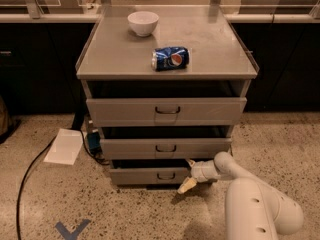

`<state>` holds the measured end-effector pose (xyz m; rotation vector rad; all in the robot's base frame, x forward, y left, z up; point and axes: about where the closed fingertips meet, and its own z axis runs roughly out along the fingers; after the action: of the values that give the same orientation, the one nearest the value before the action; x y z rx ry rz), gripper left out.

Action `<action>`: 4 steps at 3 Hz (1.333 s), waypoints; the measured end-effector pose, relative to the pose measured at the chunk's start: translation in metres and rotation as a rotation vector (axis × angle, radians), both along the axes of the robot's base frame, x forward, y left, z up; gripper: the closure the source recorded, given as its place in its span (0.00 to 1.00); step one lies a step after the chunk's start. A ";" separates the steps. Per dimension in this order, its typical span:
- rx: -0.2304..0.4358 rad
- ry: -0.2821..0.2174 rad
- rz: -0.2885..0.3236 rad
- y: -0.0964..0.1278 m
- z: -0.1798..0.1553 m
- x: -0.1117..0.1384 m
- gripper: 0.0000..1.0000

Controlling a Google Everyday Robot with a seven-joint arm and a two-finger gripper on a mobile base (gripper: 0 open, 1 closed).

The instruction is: Open bottom drawer

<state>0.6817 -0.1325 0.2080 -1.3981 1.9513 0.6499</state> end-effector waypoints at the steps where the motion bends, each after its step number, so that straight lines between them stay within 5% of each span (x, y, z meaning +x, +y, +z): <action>1: -0.007 0.061 0.026 0.003 -0.020 -0.012 0.00; 2: -0.020 0.117 0.034 -0.007 -0.022 -0.031 0.00; 4: -0.014 0.153 0.050 0.003 -0.030 -0.034 0.00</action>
Offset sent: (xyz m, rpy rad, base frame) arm -0.1101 -0.0122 -0.0432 -0.0283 0.2813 0.0813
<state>0.6476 -0.1298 0.1781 -1.4469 2.0476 0.7887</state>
